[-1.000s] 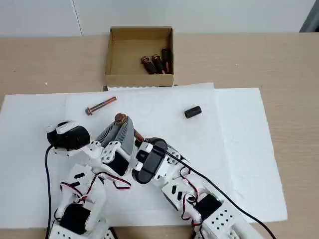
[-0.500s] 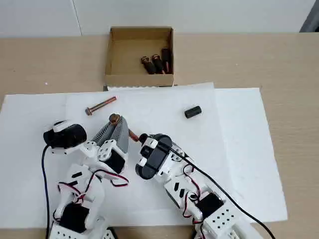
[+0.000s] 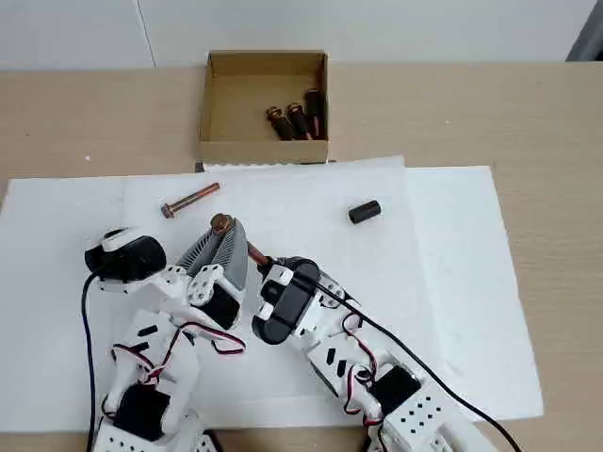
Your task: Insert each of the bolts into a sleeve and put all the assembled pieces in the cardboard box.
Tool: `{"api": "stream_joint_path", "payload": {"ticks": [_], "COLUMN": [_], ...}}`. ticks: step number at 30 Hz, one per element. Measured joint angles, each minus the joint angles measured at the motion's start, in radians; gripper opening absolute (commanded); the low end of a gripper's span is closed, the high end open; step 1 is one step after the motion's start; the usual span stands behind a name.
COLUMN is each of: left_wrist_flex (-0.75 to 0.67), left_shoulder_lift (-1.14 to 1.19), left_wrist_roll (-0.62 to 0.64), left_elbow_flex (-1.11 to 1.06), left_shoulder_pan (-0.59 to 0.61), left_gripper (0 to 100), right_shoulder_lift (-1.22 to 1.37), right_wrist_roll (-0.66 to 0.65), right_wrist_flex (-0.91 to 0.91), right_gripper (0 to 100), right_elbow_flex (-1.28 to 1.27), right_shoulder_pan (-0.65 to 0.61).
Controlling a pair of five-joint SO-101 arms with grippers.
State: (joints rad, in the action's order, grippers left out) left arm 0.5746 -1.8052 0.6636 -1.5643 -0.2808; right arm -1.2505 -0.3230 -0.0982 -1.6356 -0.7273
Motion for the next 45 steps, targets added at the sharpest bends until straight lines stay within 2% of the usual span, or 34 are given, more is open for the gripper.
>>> {"api": "stream_joint_path", "payload": {"ticks": [14,20,24,29,37,45], "left_wrist_flex": [-0.015,0.049,0.074,0.081,0.1,0.103], "left_shoulder_lift": [0.0,-0.008,-0.009,-0.009,-0.002,0.0], "left_wrist_roll": [0.0,0.0,0.0,-0.006,-0.035,-0.169], "left_elbow_flex": [-0.12,-0.117,-0.112,-0.114,-0.075,-0.055], "left_shoulder_pan": [-0.12,-0.137,-0.137,-0.135,-0.133,-0.018], "left_gripper": [1,1,4,23,22,22], "right_shoulder_lift": [0.0,0.002,0.003,0.003,0.002,0.002], "right_wrist_roll": [0.003,0.003,0.003,0.002,0.0,0.0], "right_wrist_flex": [-0.002,-0.002,-0.002,-0.002,-0.002,-0.002], "right_gripper": [0.4,0.4,0.4,0.4,0.4,0.4], "right_elbow_flex": [0.009,0.037,0.035,0.035,0.037,0.038], "right_shoulder_pan": [-0.003,-0.005,-0.006,-0.005,-0.005,-0.005]}}
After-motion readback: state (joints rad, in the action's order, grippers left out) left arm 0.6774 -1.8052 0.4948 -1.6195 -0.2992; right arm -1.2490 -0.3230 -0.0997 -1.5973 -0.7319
